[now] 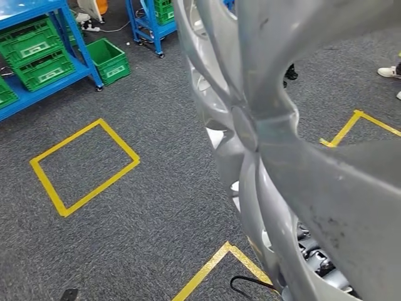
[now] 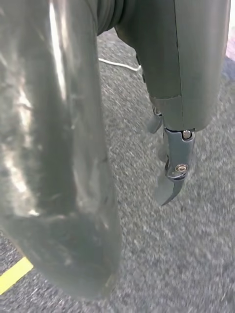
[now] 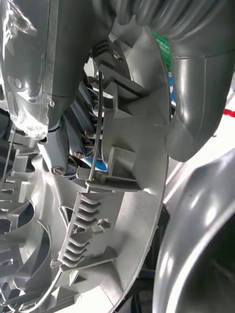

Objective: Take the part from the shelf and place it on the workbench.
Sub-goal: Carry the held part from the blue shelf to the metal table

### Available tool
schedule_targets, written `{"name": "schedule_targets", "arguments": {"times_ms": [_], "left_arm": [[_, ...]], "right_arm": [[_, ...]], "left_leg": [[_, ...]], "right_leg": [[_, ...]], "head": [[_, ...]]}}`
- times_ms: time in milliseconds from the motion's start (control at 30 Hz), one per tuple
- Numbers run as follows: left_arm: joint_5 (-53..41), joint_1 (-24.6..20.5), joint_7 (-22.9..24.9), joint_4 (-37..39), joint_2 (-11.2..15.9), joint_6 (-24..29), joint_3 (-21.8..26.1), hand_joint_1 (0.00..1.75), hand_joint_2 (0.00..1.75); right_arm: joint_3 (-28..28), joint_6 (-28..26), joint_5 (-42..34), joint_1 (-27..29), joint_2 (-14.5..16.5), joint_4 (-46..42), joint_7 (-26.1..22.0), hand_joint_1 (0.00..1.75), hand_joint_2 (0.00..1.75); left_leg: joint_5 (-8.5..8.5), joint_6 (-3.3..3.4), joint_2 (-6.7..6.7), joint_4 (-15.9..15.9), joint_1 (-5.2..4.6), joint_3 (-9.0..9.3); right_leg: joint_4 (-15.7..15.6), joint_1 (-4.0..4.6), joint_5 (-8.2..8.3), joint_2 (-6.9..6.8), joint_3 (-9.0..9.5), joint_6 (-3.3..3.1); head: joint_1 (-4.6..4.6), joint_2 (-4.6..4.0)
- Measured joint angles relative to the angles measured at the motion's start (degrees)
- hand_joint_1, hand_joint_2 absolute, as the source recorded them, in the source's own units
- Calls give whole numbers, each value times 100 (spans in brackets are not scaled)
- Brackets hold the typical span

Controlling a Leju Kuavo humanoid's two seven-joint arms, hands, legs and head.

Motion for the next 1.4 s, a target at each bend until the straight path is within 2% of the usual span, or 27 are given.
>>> {"name": "schedule_targets", "arguments": {"times_ms": [67, 133, 167, 200, 267, 333, 367, 400, 500, 567, 667, 733, 767, 833, 867, 900, 933, 967, 1033, 1100, 1167, 1200, 1267, 1300, 1333, 1367, 1400], "left_arm": [[21, -1, -4, 0, -1, -2, 16, 0, 0], [32, -6, -3, 0, -25, 9, 25, 0, 0], [45, -8, -5, 0, -35, 26, 27, 0, 0], [56, -7, -14, 0, -45, 62, 32, 0, 0], [86, 12, -87, 0, -59, 221, 48, 0, 0], [127, 39, -188, 0, -75, 380, 70, 0, 0], [145, 44, -223, 0, -79, 418, 82, 0, 0], [160, 43, -247, 0, -84, 432, 96, 0, 0], [174, 39, -303, -1, -93, 455, 132, 0, 0], [196, 41, -347, -2, -86, 493, 156, 0, 0], [241, 45, -428, -2, -91, 530, 180, 0, 0], [282, 47, -530, -2, -85, 474, 203, 0, 0], [303, 52, -594, -2, -78, 421, 219, 0, 0], [325, 74, -714, -2, -57, 300, 250, 0, 0], [322, 87, -754, -2, -46, 251, 259, 0, 0], [308, 96, -778, -2, -35, 218, 265, 0, 0], [292, 100, -787, -2, -26, 201, 266, 0, 0], [272, 100, -789, -2, -17, 195, 266, 0, 0], [237, 100, -773, -2, 3, 195, 266, 0, 0], [215, 97, -735, -2, 14, 199, 266, 0, 0], [212, 85, -704, -2, 12, 205, 266, 0, 0], [211, 75, -698, -2, 9, 207, 266, 0, 0], [207, 62, -695, -2, 4, 206, 266, 0, 0], [192, 64, -691, -2, 4, 204, 266, 0, 0], [172, 74, -682, -2, 2, 202, 266, 0, 0], [141, 84, -670, -2, 0, 196, 265, 0, 0], [106, 90, -657, -2, -4, 191, 262, 0, 0]], "right_arm": [[98, -45, 13, 68, -7, 0, 1, 175, 175], [158, -69, 19, 141, -21, 1, 1, 175, 175], [177, -67, 11, 167, -32, 4, 1, 175, 175], [188, -59, -3, 178, -43, 10, 1, 175, 175], [204, -22, -40, 178, -55, 35, 1, 175, 175], [210, 34, -65, 178, -57, 73, 1, 175, 175], [212, 58, -68, 179, -57, 94, 1, 175, 175], [212, 80, -69, 178, -56, 117, 1, 175, 175], [212, 117, -58, 167, -52, 175, 1, 175, 175], [211, 128, -51, 150, -44, 213, 0, 175, 175], [198, 157, -73, 121, -25, 268, 1, 175, 175], [168, 214, -110, 62, 12, 314, 1, 175, 175], [153, 240, -119, 14, 38, 344, 1, 175, 175], [132, 256, -102, -80, 86, 409, 1, 175, 175], [126, 244, -71, -113, 101, 437, 1, 175, 175], [120, 221, -36, -135, 108, 462, 1, 175, 175], [117, 190, 6, -149, 110, 483, 1, 175, 175], [114, 150, 43, -158, 111, 498, 1, 175, 175], [113, 73, 84, -178, 111, 518, 1, 175, 175], [109, 6, 93, -191, 109, 528, 1, 175, 175], [99, -42, 100, -159, 105, 533, 1, 175, 175], [94, -56, 107, -135, 102, 533, 1, 175, 175], [89, -74, 124, -119, 91, 533, 1, 175, 175], [88, -94, 137, -113, 85, 533, 0, 175, 175], [88, -126, 155, -103, 79, 533, -1, 175, 175], [88, -176, 179, -79, 72, 533, -1, 175, 175], [88, -240, 208, -44, 64, 533, -1, 175, 175]], "left_leg": [[46, 26, -174, -335, 10, 141], [47, 82, -72, -370, 7, 148], [57, 122, -3, -380, 10, 151], [67, 156, 69, -390, 16, 155], [66, 196, 217, -395, 6, 159], [60, 202, 373, -392, -9, 161], [56, 200, 446, -391, -11, 164], [50, 192, 513, -391, -11, 172], [8, 129, 672, -385, -30, 224], [-8, 68, 749, -389, -59, 251], [-7, -7, 849, -418, -52, 272], [-141, -54, 716, -278, -36, 218], [-300, -70, 595, -37, -31, 111], [-683, -73, 393, 728, -32, -254], [-794, -70, 366, 1067, -34, -431], [-793, -65, 356, 1238, -34, -535], [-677, -57, 348, 1193, -32, -537], [-475, -47, 321, 941, -30, -435], [-84, -25, 104, 183, -11, -91], [40, -1, -67, -272, 2, 110], [40, 51, 0, -346, -6, 130], [54, 87, 56, -361, -7, 133], [73, 160, 174, -385, 0, 141], [71, 183, 237, -387, -7, 144], [65, 199, 301, -386, -15, 145], [60, 206, 370, -385, -22, 146], [55, 209, 440, -384, -26, 148]], "right_leg": [[17, -5, 25, 125, -62, 62], [9, -26, 56, 215, -121, 129], [57, -23, 24, 140, -159, 158], [199, -14, -67, -1, -235, 183], [862, 0, -427, -367, -537, 229], [1558, -13, -705, -510, -856, 260], [1651, -17, -699, -531, -890, 266], [1499, -20, -589, -553, -797, 267], [361, -9, -160, -815, -148, 231], [57, 10, -110, -895, 16, 153], [52, 26, -82, -751, -12, 47], [24, 8, -51, -649, -16, -12], [13, -3, -36, -592, -16, -39], [11, -5, -25, -470, -27, -67], [11, -3, -21, -402, -31, -73], [12, -2, -18, -331, -33, -75], [12, -4, -13, -259, -33, -71], [13, -8, -8, -188, -32, -63], [31, -10, 5, -56, -47, -29], [51, -5, 26, 65, -98, 26], [33, -16, 60, 168, -148, 95], [41, -19, 60, 124, -168, 125], [318, -6, -112, -157, -308, 170], [653, 0, -292, -335, -456, 188], [1058, -1, -489, -445, -643, 205], [1428, -5, -638, -494, -813, 219], [1658, -10, -703, -515, -917, 227]], "head": [[-29, 1], [-40, 1], [-26, 1], [0, 0], [52, 0], [66, 0], [68, 0], [69, 0], [75, 0], [76, 0], [77, 0], [66, 0], [51, 0], [25, 0], [15, 0], [9, 0], [0, 0], [-12, 0], [-57, 0], [-97, 1], [-107, 1], [-102, 0], [-68, 0], [-50, 0], [-35, 0], [-33, 0], [-32, 0]]}}
